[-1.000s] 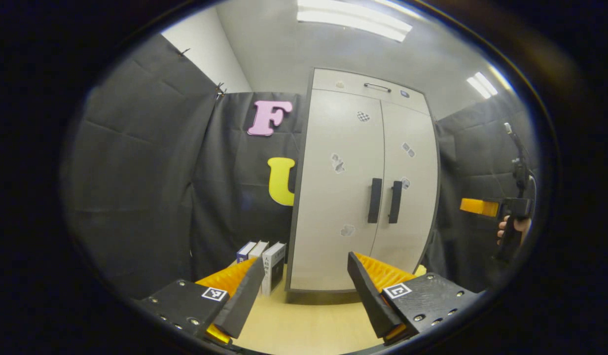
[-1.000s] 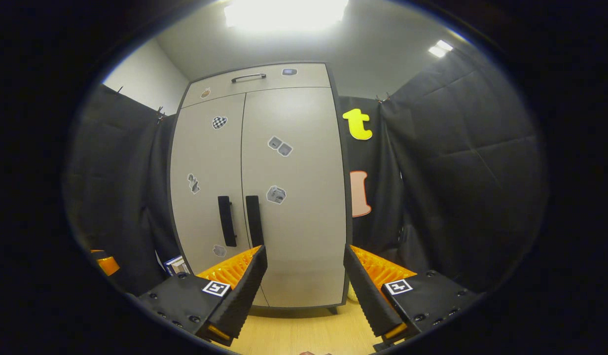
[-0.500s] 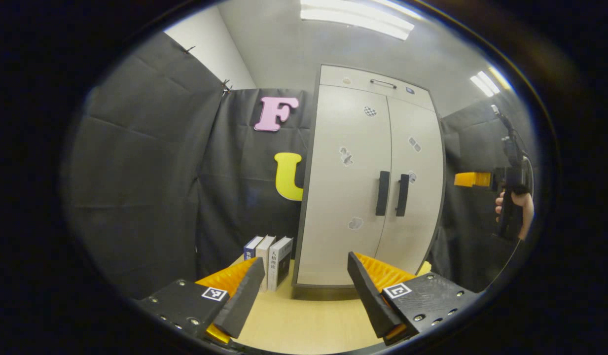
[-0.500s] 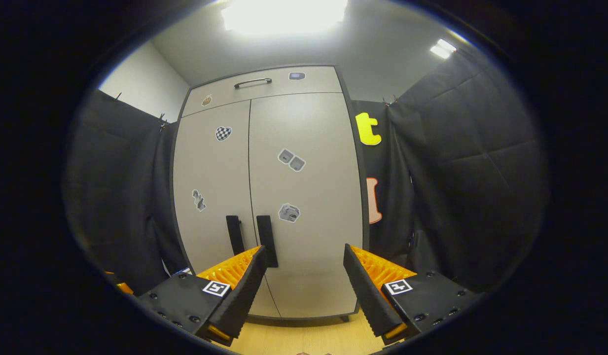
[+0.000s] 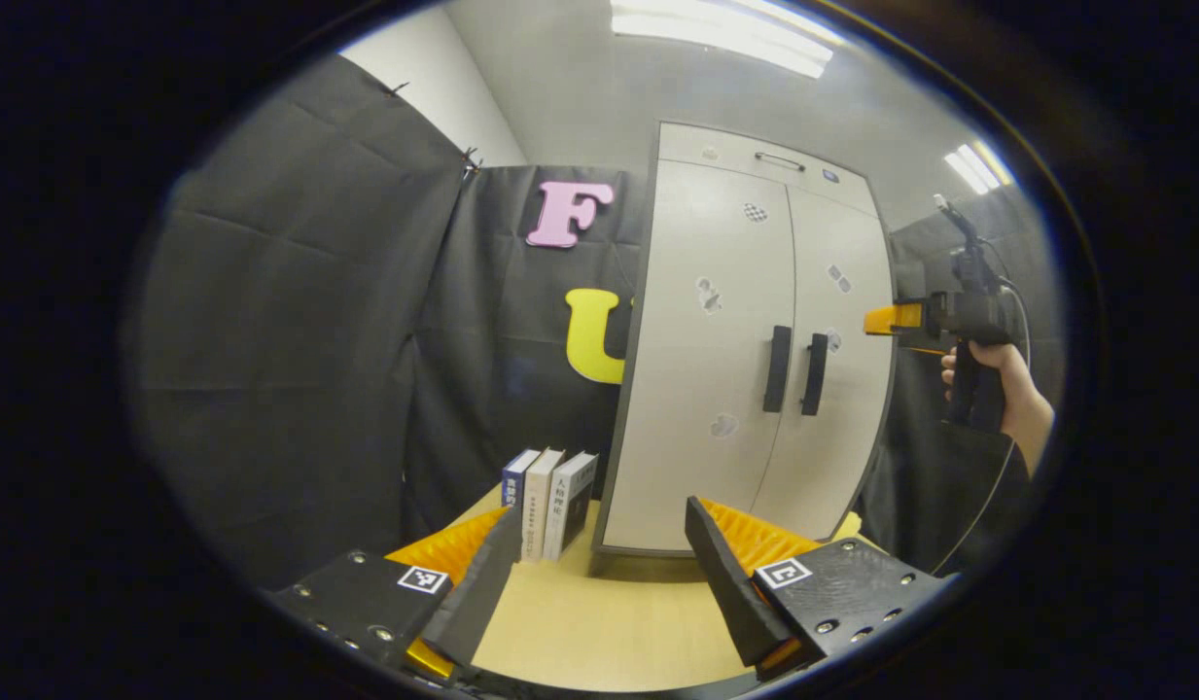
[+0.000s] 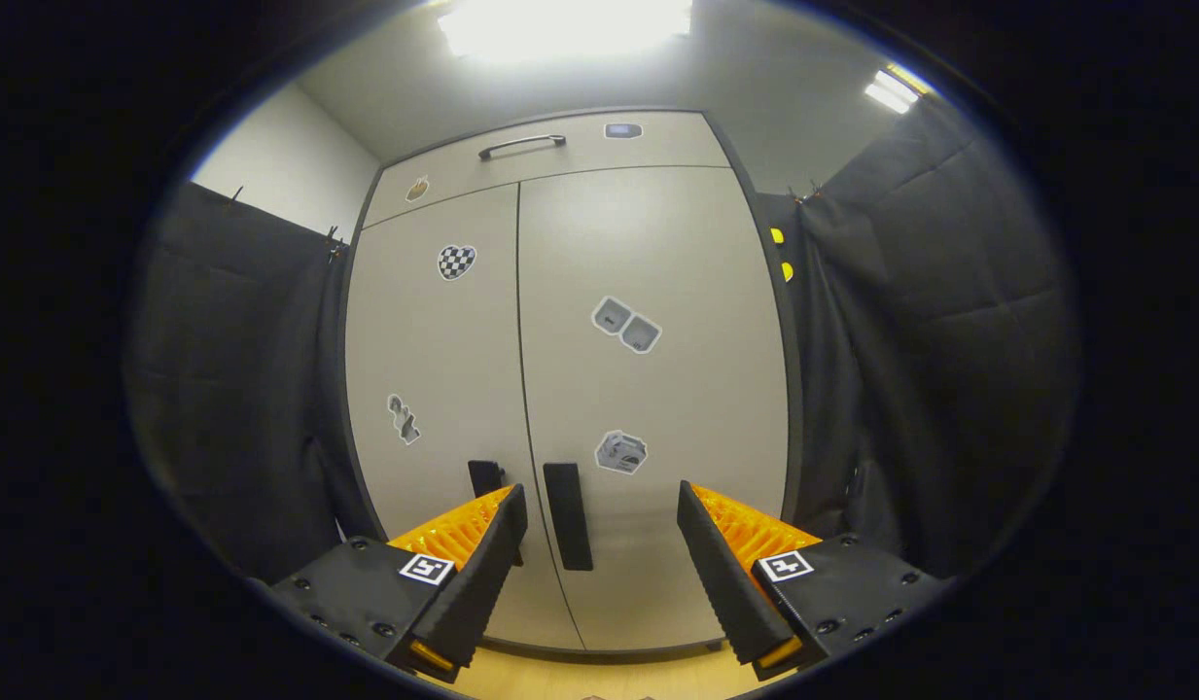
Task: Open the right door of the double-door shoe cabinet with the right hand, and open the left door with the left hand.
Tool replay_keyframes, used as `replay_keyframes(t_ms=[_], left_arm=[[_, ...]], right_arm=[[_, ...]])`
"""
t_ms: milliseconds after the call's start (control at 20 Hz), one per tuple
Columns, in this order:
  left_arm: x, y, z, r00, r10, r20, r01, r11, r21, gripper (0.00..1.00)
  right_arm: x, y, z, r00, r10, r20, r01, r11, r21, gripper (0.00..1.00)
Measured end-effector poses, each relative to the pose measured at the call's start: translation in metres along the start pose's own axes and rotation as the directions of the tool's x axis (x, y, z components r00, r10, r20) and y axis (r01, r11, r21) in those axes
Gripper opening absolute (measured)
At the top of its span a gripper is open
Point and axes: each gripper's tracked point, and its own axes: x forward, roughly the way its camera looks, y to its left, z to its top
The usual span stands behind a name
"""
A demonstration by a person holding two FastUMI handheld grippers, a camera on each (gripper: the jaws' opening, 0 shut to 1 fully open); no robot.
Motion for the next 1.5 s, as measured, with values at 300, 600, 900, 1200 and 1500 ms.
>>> replay_keyframes(t_ms=[300, 600, 900, 1200, 1500], left_arm=[[-0.002, 0.021, -0.012, 0.997, 0.065, -0.033, -0.065, 0.998, -0.015, 0.98], [0.004, 0.034, -0.015, 0.994, 0.103, -0.041, -0.104, 0.994, -0.029, 0.98], [0.009, 0.038, -0.017, 0.993, 0.112, -0.04, -0.114, 0.993, -0.037, 1.0], [0.009, 0.039, -0.02, 0.992, 0.117, -0.036, -0.118, 0.992, -0.032, 1.0], [-0.003, 0.039, -0.039, 0.989, 0.125, -0.078, -0.129, 0.991, -0.039, 0.96]], right_arm=[[0.046, 0.005, -0.019, 0.998, -0.013, -0.067, 0.012, 1.0, -0.015, 0.98], [0.075, 0.011, -0.035, 0.995, -0.024, -0.097, 0.02, 0.999, -0.037, 0.97], [0.099, 0.018, -0.051, 0.989, -0.018, -0.149, 0.018, 1.0, -0.005, 0.95], [0.115, 0.029, -0.069, 0.98, 0.009, -0.198, -0.011, 1.0, -0.007, 0.63], [0.117, 0.024, -0.07, 0.983, -0.017, -0.184, 0.013, 1.0, -0.027, 0.33]])
